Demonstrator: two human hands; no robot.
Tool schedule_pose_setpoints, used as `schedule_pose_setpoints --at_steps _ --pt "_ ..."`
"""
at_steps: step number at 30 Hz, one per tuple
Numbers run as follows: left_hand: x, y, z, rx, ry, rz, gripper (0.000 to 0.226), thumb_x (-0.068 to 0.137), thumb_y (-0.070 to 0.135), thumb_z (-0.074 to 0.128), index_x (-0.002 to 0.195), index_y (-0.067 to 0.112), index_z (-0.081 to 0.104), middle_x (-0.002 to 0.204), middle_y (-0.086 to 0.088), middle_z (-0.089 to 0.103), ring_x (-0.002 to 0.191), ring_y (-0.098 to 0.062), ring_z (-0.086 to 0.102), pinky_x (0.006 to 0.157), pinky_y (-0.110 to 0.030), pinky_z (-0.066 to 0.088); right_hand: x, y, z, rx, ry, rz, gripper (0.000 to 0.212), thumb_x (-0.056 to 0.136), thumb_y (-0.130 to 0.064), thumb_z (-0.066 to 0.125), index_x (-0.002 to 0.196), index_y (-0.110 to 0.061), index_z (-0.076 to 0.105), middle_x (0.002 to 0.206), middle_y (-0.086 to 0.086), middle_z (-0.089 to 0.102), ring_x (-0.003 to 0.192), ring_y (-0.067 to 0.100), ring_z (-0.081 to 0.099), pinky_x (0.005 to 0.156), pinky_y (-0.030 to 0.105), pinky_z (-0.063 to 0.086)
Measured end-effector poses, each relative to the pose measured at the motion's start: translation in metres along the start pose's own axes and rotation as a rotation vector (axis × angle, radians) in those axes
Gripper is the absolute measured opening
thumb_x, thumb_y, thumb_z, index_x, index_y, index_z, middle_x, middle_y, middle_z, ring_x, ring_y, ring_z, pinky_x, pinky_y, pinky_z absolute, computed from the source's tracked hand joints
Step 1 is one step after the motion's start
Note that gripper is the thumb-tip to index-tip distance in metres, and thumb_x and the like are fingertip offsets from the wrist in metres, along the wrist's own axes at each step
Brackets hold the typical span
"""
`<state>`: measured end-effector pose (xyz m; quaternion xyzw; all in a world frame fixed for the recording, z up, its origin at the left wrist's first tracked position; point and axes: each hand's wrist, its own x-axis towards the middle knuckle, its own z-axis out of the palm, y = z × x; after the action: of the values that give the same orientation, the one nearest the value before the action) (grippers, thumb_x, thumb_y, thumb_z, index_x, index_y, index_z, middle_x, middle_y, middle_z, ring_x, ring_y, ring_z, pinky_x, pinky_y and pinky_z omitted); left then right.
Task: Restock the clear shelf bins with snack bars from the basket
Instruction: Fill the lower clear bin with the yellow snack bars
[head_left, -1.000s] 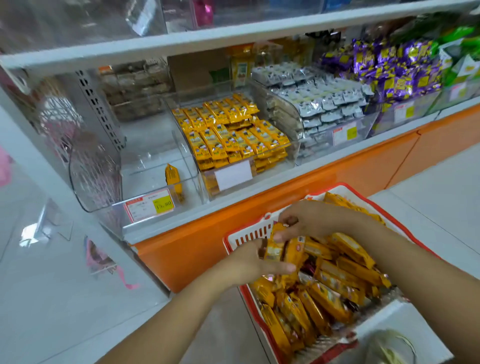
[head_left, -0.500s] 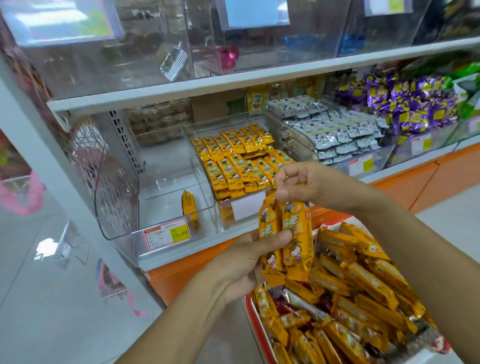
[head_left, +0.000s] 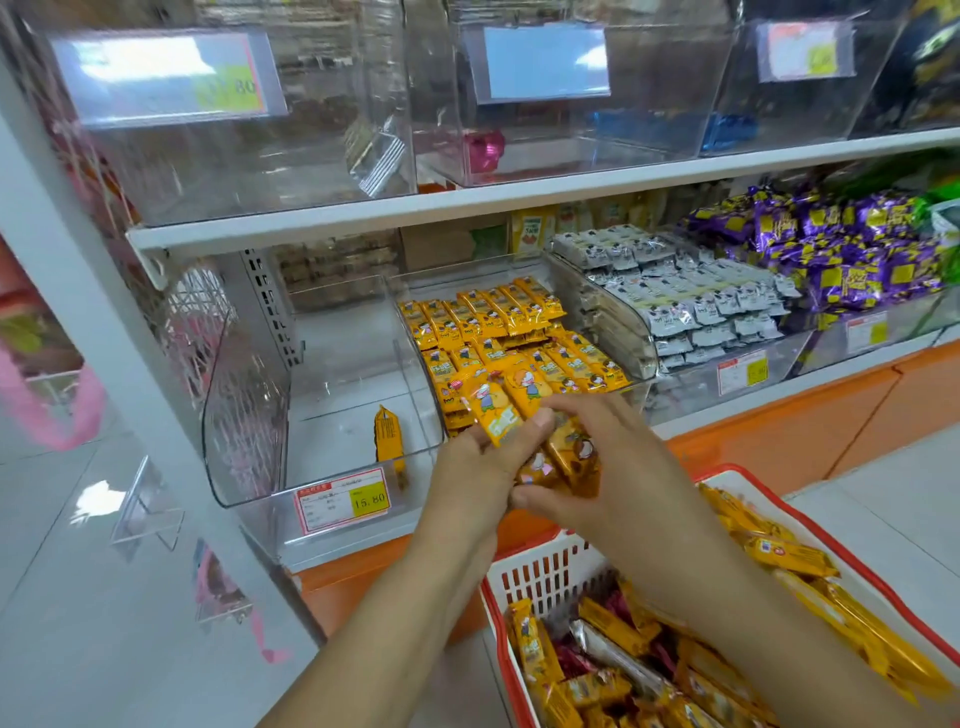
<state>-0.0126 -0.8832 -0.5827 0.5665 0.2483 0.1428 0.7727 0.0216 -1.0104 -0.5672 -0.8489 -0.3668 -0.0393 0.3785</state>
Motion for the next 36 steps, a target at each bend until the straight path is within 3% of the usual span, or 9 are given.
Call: schedule_pose_setpoints --at_steps 6,10,15,22,26,29,31,33,36 --pt "0.012 0.018 0.003 -0.003 -0.150 0.031 0.055 0.081 0.050 0.064 0.115 0.007 0.062 0.106 -0.012 0.058 0.095 -0.030 0.055 0.101 -0.056 0.042 0.021 0.000 0.001 -0.080 0.182 -0.058 0.060 0.078 -0.042 0.067 0.132 -0.031 0.043 0.121 -0.015 0.039 0.099 0.002 0.043 0.069 0.008 0.035" --pt "0.014 0.027 0.004 0.023 -0.193 0.119 0.040 0.090 0.040 0.054 0.107 0.005 0.063 0.103 -0.008 0.060 0.095 -0.023 0.054 0.088 -0.036 0.049 0.045 0.000 0.001 -0.002 0.215 -0.018 0.053 0.080 -0.034 0.066 0.127 -0.032 0.044 0.114 -0.013 0.038 0.100 0.008 0.047 0.072 0.024 0.042" --pt "0.023 0.029 -0.016 0.913 0.252 0.533 0.047 0.097 0.028 0.049 0.143 0.018 0.041 0.145 0.001 0.044 0.131 -0.015 0.042 0.105 -0.029 0.034 0.100 0.045 0.000 -0.095 0.160 0.188 0.050 0.082 -0.029 0.067 0.128 -0.026 0.048 0.126 0.006 0.047 0.099 0.023 0.054 0.074 0.032 0.043" --pt "0.034 0.009 -0.036 1.329 0.068 0.518 0.051 0.099 0.027 0.043 0.147 0.016 0.031 0.156 0.002 0.025 0.146 -0.017 -0.009 0.117 -0.035 0.015 0.128 0.067 0.030 -0.085 -0.034 0.261 0.049 0.088 -0.027 0.063 0.134 -0.027 0.048 0.131 0.013 0.046 0.103 0.026 0.056 0.081 0.033 0.047" --pt "0.033 0.006 -0.038 1.339 0.045 0.535 0.051 0.100 0.027 0.039 0.147 0.013 0.029 0.157 0.001 0.021 0.145 -0.015 -0.014 0.117 -0.030 0.006 0.120 0.060 0.052 0.005 -0.081 0.223 0.047 0.098 -0.026 0.045 0.145 -0.026 0.038 0.155 0.016 0.023 0.143 0.027 0.022 0.112 0.042 0.026" --pt "0.028 0.005 -0.041 1.290 0.030 0.566 0.051 0.099 0.024 0.042 0.147 0.014 0.030 0.156 0.001 0.023 0.146 -0.013 -0.010 0.116 -0.028 0.011 0.109 0.055 0.055 0.087 0.018 0.195 0.044 0.099 -0.022 0.042 0.143 -0.023 0.042 0.158 0.012 0.016 0.147 0.023 0.007 0.118 0.044 0.013" --pt "0.024 0.002 -0.042 1.251 0.038 0.610 0.050 0.098 0.023 0.045 0.146 0.014 0.033 0.155 0.002 0.027 0.146 -0.010 -0.002 0.115 -0.025 0.012 0.099 0.055 0.049 0.165 0.171 0.115 0.034 0.096 -0.014 0.046 0.129 -0.015 0.056 0.148 0.009 0.035 0.141 0.021 0.025 0.113 0.040 0.026" --pt "0.016 -0.002 -0.043 1.193 0.050 0.710 0.043 0.097 0.023 0.046 0.139 0.014 0.045 0.147 0.000 0.041 0.144 -0.012 0.017 0.112 -0.022 0.017 0.084 0.057 0.040 0.187 0.295 0.024 0.018 0.094 -0.011 0.050 0.103 -0.010 0.066 0.115 0.002 0.054 0.112 0.015 0.051 0.092 0.031 0.042" --pt "0.001 -0.016 -0.040 1.174 -0.002 0.800 0.032 0.094 0.030 0.041 0.112 0.017 0.064 0.111 0.000 0.063 0.110 -0.014 0.054 0.090 -0.020 0.036 0.055 0.068 0.028 0.183 0.255 0.014 0.030 0.096 -0.017 0.053 0.067 -0.010 0.053 0.065 0.000 0.048 0.059 0.007 0.044 0.056 0.022 0.034"
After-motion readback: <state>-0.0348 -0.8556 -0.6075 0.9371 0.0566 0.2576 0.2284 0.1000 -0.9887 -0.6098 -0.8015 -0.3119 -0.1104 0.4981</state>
